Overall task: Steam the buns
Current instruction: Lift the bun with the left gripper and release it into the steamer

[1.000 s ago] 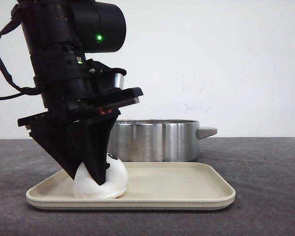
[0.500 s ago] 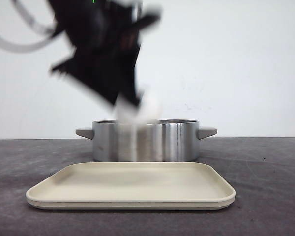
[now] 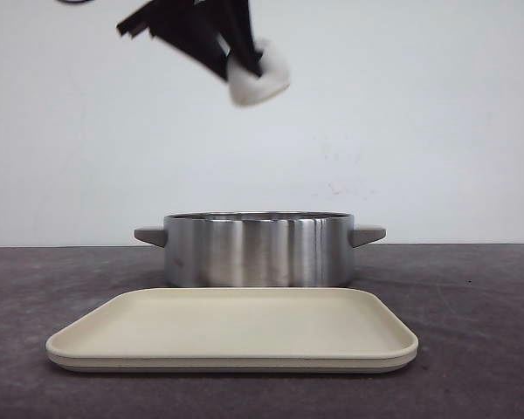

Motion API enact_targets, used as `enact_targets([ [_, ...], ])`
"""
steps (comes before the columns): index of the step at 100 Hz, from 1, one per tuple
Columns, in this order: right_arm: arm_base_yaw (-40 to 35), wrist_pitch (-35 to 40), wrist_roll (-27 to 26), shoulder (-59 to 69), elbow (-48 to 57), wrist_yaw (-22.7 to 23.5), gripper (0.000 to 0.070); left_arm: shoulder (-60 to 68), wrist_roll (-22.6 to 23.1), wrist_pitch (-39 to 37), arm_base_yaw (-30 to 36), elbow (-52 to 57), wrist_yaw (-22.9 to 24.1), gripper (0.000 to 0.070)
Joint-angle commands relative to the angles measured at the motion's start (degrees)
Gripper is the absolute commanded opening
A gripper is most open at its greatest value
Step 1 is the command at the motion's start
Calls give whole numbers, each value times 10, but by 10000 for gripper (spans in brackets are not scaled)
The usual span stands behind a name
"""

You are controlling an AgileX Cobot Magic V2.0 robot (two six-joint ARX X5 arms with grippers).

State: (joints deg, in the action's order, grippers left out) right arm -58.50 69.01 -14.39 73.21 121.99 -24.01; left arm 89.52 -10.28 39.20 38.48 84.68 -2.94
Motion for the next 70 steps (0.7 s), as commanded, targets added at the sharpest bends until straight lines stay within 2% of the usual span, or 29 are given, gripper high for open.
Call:
enact_targets([
  [1, -7, -4, -6, 5, 13, 0, 18, 24, 9, -3, -10, 10, 2, 6],
  [40, -7, -3, -6, 5, 12, 0, 18, 101, 8, -35, -68, 11, 3, 6],
  [70, -7, 3, -3, 5, 10, 0, 18, 151, 8, -78, -79, 11, 6, 6],
])
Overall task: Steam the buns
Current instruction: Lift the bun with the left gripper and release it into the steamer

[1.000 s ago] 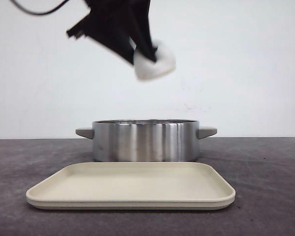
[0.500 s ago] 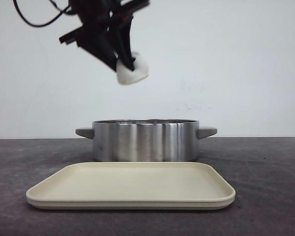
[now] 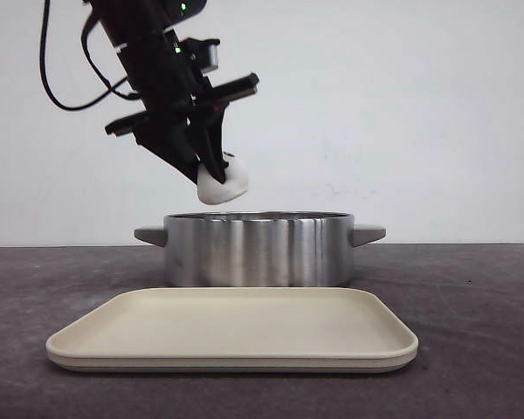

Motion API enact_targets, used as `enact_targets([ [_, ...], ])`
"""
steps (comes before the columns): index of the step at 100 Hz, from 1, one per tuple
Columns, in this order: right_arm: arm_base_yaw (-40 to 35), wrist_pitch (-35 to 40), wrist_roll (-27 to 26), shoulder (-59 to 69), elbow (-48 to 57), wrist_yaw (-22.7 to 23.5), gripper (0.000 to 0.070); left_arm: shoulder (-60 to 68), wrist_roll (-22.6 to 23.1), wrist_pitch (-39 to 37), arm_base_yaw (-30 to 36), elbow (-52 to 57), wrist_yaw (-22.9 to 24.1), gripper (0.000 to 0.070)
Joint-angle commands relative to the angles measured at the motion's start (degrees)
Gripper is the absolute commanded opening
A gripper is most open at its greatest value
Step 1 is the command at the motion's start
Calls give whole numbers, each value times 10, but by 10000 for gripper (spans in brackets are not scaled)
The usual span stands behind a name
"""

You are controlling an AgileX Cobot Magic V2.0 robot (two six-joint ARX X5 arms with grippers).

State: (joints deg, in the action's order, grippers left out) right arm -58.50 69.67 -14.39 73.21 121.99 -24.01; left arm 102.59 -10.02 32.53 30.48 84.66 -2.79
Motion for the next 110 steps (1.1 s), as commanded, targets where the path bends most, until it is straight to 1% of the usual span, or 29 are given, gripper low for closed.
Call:
enact_targets([
  [1, -7, -3, -3, 5, 10, 0, 18, 21, 5, -12, 1, 11, 5, 6],
  [9, -7, -1, -4, 5, 10, 0, 18, 31, 6, -14, -1, 11, 14, 6],
  [19, -7, 3, -5, 5, 10, 0, 18, 46, 8, -10, -2, 11, 14, 6],
  [29, -7, 7, -6, 5, 10, 0, 18, 55, 21, -5, -4, 11, 17, 6],
  [47, -7, 9, -7, 5, 10, -1, 18, 57, 20, -16, -4, 11, 29, 14],
  [54, -7, 9, -7, 5, 10, -1, 18, 57, 20, -15, -5, 11, 33, 61],
  [59, -7, 9, -7, 5, 10, -1, 18, 57, 20, -12, -5, 11, 33, 123],
  [67, -7, 9, -7, 5, 10, -2, 18, 57, 20, -10, -5, 11, 33, 257],
  [70, -7, 9, -7, 5, 10, -2, 18, 57, 20, -9, -5, 11, 33, 319],
  [71, -7, 9, -7, 5, 10, -2, 18, 57, 20, -8, -5, 11, 33, 351],
  [72, -7, 9, -7, 5, 10, -2, 18, 57, 20, -8, -5, 11, 33, 362],
  [78, -7, 9, -7, 5, 10, -2, 18, 57, 20, -8, -5, 11, 33, 479],
  [83, -7, 9, -7, 5, 10, -2, 18, 57, 20, -9, -5, 11, 33, 538],
  [88, -7, 9, -9, 5, 10, -2, 18, 57, 19, -9, -5, 11, 33, 561],
  [102, -7, 9, -13, 5, 10, -3, 18, 57, 14, -2, -5, 23, 32, 561],
  [110, -7, 12, -12, 5, 10, -11, 18, 57, 13, 17, -5, 46, 32, 559],
])
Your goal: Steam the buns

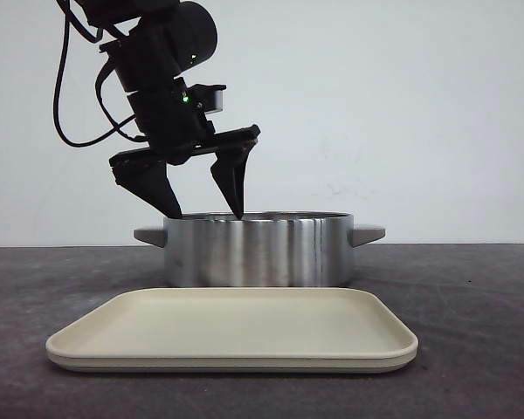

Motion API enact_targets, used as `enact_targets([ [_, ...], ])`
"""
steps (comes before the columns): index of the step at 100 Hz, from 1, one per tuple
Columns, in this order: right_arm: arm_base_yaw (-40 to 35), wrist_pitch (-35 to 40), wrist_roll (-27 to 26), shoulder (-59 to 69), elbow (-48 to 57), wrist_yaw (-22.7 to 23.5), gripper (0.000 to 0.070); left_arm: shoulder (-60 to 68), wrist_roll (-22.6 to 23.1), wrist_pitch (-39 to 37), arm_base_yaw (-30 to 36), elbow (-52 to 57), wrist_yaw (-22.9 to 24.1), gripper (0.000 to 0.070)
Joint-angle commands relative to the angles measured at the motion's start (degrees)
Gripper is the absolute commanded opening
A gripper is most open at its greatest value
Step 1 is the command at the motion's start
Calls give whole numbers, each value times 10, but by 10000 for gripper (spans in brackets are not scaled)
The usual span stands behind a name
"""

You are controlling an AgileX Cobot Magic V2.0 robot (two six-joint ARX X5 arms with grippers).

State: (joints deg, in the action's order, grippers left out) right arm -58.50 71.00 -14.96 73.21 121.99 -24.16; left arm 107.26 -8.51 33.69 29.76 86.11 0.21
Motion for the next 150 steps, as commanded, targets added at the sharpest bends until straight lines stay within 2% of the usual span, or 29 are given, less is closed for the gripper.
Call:
enact_targets([
  [1, -7, -1, -7, 5, 10, -13, 18, 10, -2, 9, 3, 36, 2, 558],
  [9, -7, -2, -7, 5, 4, -33, 18, 5, -5, 37, 3, 70, 2, 556],
  [22, -7, -9, -7, 5, -26, -58, 18, -42, -43, 43, 2, 91, 2, 533],
  [36, -7, -40, -7, 3, -82, -57, 18, -130, -43, 52, 2, 91, 8, 384],
  [41, -7, -63, -7, -1, -109, -51, 18, -165, -42, 58, 2, 91, 18, 370],
  [60, -7, -223, -7, -19, -244, 17, 18, -301, -23, 76, 2, 79, 41, 296],
  [76, -7, -368, 9, -36, -356, 47, 18, -410, 0, 117, 2, 53, 85, 295],
  [87, -8, -462, 26, -43, -421, 80, 18, -492, 5, 113, 2, 7, 108, 289],
  [96, -8, -547, 42, -46, -469, 113, 18, -557, 8, 108, 2, -42, 110, 234],
  [111, -8, -653, 50, -47, -522, 122, 18, -643, 5, 108, 2, -116, 120, 172],
  [124, -8, -663, 50, -47, -527, 121, 18, -682, 1, 115, 2, -151, 120, 174],
  [150, -8, -681, 49, -47, -527, 122, 18, -695, 1, 131, 2, -151, 120, 174],
])
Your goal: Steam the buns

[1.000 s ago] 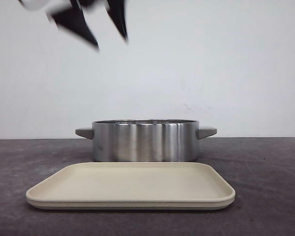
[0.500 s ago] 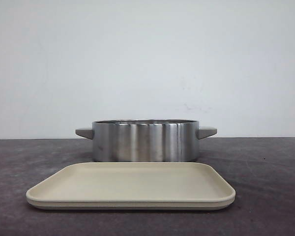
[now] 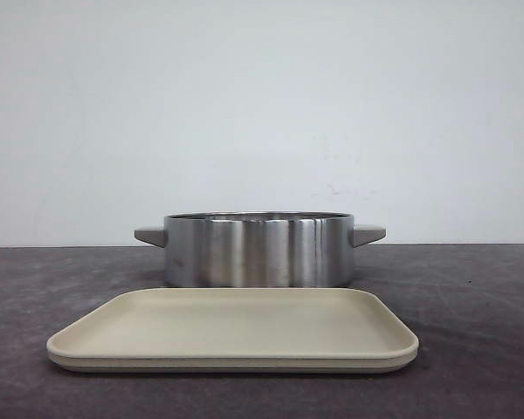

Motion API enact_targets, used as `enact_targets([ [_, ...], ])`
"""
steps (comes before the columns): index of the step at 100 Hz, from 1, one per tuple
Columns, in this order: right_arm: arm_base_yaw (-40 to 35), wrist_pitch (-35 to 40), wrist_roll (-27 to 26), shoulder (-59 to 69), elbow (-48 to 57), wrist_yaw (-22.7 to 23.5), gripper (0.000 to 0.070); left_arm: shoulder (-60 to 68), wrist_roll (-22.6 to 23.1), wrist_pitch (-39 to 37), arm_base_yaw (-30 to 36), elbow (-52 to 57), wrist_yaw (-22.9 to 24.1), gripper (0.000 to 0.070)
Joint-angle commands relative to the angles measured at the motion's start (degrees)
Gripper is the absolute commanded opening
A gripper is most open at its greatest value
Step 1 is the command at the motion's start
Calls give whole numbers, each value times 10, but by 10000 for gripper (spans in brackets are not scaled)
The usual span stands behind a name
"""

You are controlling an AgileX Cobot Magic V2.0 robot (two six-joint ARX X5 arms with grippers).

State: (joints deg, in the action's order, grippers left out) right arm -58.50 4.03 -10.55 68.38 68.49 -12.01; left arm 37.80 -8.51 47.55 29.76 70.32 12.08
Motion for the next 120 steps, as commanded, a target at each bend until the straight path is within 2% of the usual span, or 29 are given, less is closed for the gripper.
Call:
enact_targets([
  [1, -8, -13, 5, 1, 8, 0, 18, -1, 1, -7, 2, 6, 2, 174],
  [72, 3, -14, 3, -6, 8, 0, 23, -1, 1, -8, 2, 6, 2, 174],
  [82, 27, 65, -2, -27, 8, -21, 28, -1, 1, -8, 2, 6, 2, 174],
  [99, 95, 194, 64, -79, 8, 8, 28, -1, 1, -8, 2, 6, 2, 174],
  [120, 209, 222, 152, -152, -5, 58, 28, -1, 1, -8, 2, 6, 2, 174],
])
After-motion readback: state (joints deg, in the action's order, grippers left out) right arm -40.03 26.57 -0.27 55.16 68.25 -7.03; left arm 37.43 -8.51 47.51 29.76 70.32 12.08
